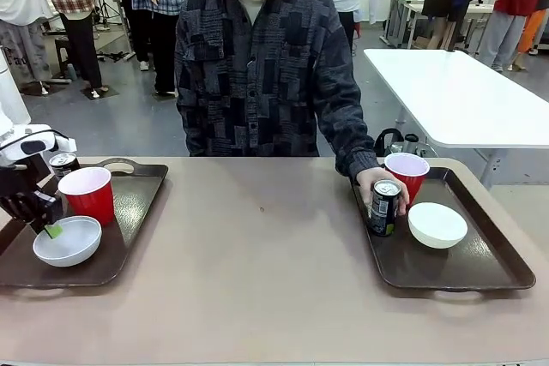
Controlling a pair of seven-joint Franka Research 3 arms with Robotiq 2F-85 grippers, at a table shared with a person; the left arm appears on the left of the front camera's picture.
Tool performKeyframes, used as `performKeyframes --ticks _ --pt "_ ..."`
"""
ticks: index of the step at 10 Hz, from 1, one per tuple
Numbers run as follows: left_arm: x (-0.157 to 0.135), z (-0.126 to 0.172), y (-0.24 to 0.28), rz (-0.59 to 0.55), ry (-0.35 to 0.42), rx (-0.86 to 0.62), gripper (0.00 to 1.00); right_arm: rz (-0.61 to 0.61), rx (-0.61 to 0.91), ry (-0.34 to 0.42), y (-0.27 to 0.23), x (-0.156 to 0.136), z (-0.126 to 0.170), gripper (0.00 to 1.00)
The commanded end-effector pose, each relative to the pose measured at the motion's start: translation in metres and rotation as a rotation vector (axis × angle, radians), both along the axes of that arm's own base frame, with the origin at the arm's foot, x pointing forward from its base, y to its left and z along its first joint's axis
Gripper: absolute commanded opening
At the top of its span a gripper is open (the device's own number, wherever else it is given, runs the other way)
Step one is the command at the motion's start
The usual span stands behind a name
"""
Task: Prepare tableware on both trays.
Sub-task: Pick up a Picnic Bowl from the table and place it on a Handle tray.
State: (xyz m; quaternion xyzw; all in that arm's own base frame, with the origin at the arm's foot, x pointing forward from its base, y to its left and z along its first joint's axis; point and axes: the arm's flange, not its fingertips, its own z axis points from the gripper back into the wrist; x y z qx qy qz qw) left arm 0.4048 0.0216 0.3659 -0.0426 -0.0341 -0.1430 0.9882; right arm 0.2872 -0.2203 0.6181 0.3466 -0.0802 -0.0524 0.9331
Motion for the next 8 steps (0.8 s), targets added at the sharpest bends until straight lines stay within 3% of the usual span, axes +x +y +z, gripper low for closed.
performKeyframes --ticks 1,2,3,4,5,6,7,8 --pt "-0.015 0.021 0.012 -0.022 0.007 0.012 1.0 -0.001 0.017 -0.003 0.003 -0.001 -0.001 0.95" --pt "-0.02 0.032 0.016 -0.027 0.005 0.008 0.48 -0.001 0.017 -0.003 0.003 -0.001 -0.001 0.95" --pt "-0.025 0.045 0.018 -0.027 0.006 0.015 1.0 -0.001 0.017 -0.003 0.003 -0.001 -0.001 0.95" --pt "-0.027 0.057 0.019 -0.033 0.012 0.015 0.68 -0.001 0.017 -0.003 0.003 -0.001 -0.001 0.95" --pt "-0.029 0.069 0.018 -0.034 0.024 0.007 1.0 -0.001 0.017 -0.003 0.003 -0.001 -0.001 0.95" --pt "-0.031 0.084 0.017 -0.022 0.024 0.021 0.88 -0.001 0.017 -0.003 0.003 -0.001 -0.001 0.95" --pt "-0.033 0.101 0.014 0.012 0.022 0.031 1.0 -0.001 0.017 -0.003 0.003 -0.001 -0.001 0.95" --pt "-0.032 0.116 0.008 0.061 0.001 0.038 1.0 -0.001 0.017 -0.003 0.003 -0.001 -0.001 0.95"
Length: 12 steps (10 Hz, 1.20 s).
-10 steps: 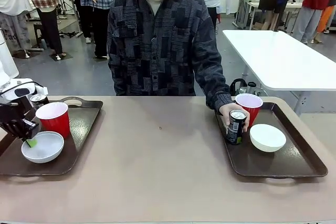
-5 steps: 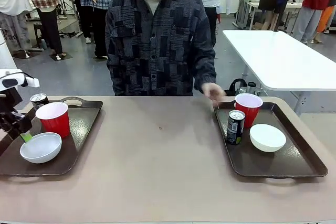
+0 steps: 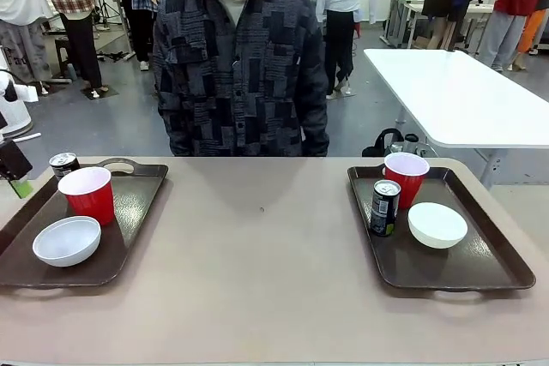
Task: Prepare tableware on both trays.
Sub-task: Pick up a Picnic Bowl from the table and place it on a Handle tray.
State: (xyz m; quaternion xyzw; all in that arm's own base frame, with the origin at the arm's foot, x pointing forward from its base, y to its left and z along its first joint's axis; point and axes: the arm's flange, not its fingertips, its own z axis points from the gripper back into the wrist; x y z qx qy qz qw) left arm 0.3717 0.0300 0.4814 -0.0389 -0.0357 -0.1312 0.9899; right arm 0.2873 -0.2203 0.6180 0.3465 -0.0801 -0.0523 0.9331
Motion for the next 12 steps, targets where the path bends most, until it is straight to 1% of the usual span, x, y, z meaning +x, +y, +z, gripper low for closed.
performKeyframes --ticks 1,2,4,5,6,7,12 --pt "0.0 0.014 -0.005 0.072 -0.015 0.038 1.0 -0.001 0.017 -0.003 0.003 -0.001 -0.001 0.95" --pt "-0.005 0.033 -0.017 0.126 0.013 0.08 1.0 -0.001 0.017 -0.003 0.003 -0.001 -0.001 0.95" --pt "-0.005 0.032 -0.018 0.13 0.014 0.08 1.0 -0.001 0.017 -0.003 0.003 -0.001 -0.001 0.95" --pt "-0.011 0.037 -0.02 0.165 0.027 0.087 1.0 -0.001 0.017 -0.003 0.003 -0.001 -0.001 0.95" --pt "-0.015 0.04 -0.022 0.203 0.021 0.099 1.0 -0.001 0.017 -0.003 0.003 -0.001 -0.001 0.95" --pt "-0.005 0.032 -0.021 0.121 0.002 0.045 1.0 -0.001 0.017 -0.003 0.003 -0.001 -0.001 0.95" --pt "-0.005 0.032 -0.021 0.121 0.002 0.045 1.0 -0.001 0.017 -0.003 0.003 -0.001 -0.001 0.95"
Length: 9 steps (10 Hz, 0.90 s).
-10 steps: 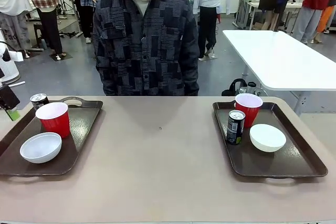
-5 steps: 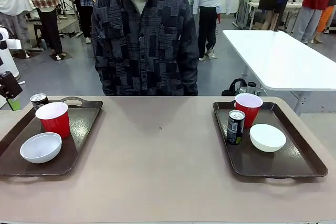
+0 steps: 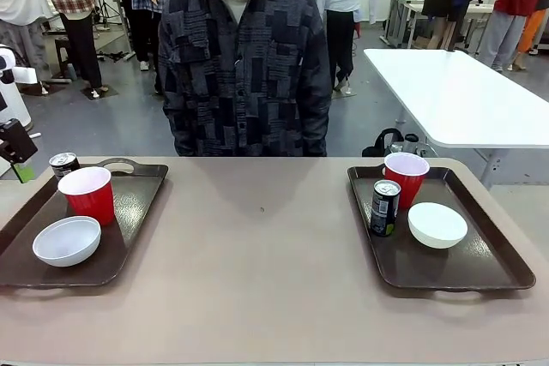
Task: Prepare tableware on both trays.
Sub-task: Pick up a Picnic Bowl from the table and place it on a Handle tray.
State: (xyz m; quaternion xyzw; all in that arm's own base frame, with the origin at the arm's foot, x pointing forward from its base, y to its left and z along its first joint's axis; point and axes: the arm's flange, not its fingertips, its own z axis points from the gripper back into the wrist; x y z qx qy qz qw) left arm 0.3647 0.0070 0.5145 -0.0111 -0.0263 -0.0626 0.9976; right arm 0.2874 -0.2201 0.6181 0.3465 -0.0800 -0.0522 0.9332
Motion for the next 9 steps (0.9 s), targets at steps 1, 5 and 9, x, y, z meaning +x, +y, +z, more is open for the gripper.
performKeyframes --ticks 1,5,9 --pt "0.0 0.0 0.0 0.0 0.0 0.0 1.0 -0.001 0.017 -0.003 0.003 -0.001 -0.001 0.95" --pt "0.024 -0.017 0.082 -0.12 0.085 -0.664 1.0 0.031 0.312 0.035 -0.075 -0.015 -0.036 0.95" --pt "0.007 -0.024 0.15 -0.078 0.001 -1.0 1.0 -0.02 0.502 0.034 -0.133 -0.044 -0.074 0.95"
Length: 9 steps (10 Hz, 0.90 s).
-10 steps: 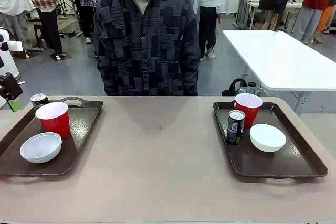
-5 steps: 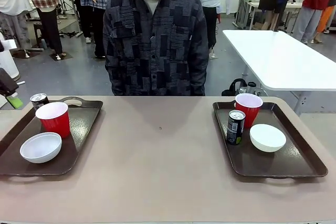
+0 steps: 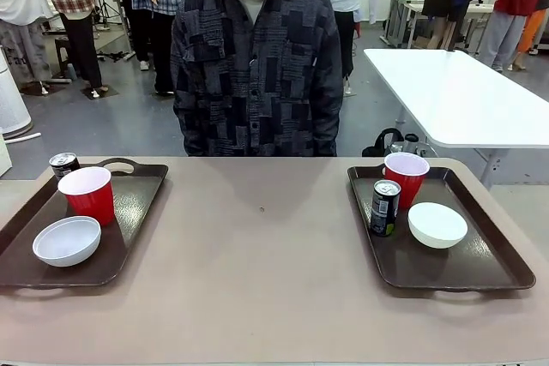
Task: Prepare tableware on both trays.
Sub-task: Pick up a Picnic Bowl from the table and place it on a Handle tray.
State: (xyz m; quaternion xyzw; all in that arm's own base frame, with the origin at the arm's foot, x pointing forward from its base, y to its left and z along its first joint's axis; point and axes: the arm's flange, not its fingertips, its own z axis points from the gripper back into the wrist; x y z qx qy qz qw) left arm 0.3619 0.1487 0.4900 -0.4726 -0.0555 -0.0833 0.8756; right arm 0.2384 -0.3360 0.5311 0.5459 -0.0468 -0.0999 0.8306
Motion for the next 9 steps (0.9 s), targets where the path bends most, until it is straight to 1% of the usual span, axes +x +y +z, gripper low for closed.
performKeyframes --ticks 1,3,4,5,6,7,8,9 --pt "0.009 -0.003 0.019 0.033 0.017 -0.067 1.0 -0.009 0.067 0.006 -0.026 0.003 0.01 0.95" --pt "0.007 -0.01 0.041 0.107 0.017 -0.127 1.0 -0.025 0.067 0.013 -0.031 0.001 0.007 0.95" --pt "0.002 -0.013 0.049 0.124 0.025 -0.139 1.0 -0.023 0.059 0.016 -0.032 -0.001 0.006 0.95" --pt "0.003 -0.014 0.056 0.132 0.041 -0.163 1.0 -0.026 0.048 0.03 -0.033 0.001 0.003 0.95" --pt "0.004 -0.013 0.058 0.092 0.039 -0.143 1.0 -0.011 0.044 0.049 -0.032 0.002 0.0 0.95" --pt "0.008 -0.011 0.053 0.083 0.038 -0.103 1.0 -0.021 0.004 0.059 -0.026 0.006 -0.001 0.95" --pt "-0.001 -0.019 0.055 0.137 0.06 -0.134 1.0 -0.019 0.047 0.02 -0.014 0.001 -0.008 0.95" --pt "-0.001 -0.019 0.055 0.137 0.06 -0.134 1.0 -0.019 0.047 0.02 -0.014 0.001 -0.008 0.95"
